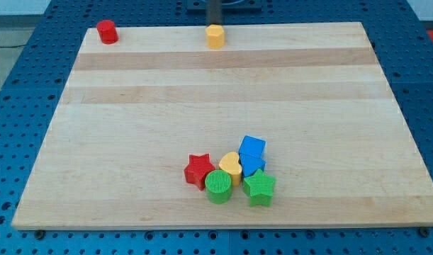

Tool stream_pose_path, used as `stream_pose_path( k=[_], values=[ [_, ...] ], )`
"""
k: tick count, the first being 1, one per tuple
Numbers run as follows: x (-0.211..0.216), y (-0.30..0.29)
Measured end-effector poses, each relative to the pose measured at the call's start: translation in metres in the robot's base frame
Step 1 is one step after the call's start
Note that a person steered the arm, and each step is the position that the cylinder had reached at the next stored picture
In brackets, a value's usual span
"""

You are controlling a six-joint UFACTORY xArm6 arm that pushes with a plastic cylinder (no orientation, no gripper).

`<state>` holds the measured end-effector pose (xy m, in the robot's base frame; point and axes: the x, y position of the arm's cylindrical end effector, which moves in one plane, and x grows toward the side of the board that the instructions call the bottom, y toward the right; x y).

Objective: Slide the yellow hexagon towards the bottom

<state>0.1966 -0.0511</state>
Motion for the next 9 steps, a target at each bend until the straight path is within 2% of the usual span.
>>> stream_pose_path(
  k=[1, 2, 3, 4, 5, 6, 8, 9],
  values=[
    [0.022, -0.013],
    [0.045, 0.006],
    [0.046, 0.014],
    [0.027, -0.005],
    [-0.004, 0.018],
    [-0.002, 0.039],
    [0.046, 0.046],
    [0.075, 0.076]
  ],
)
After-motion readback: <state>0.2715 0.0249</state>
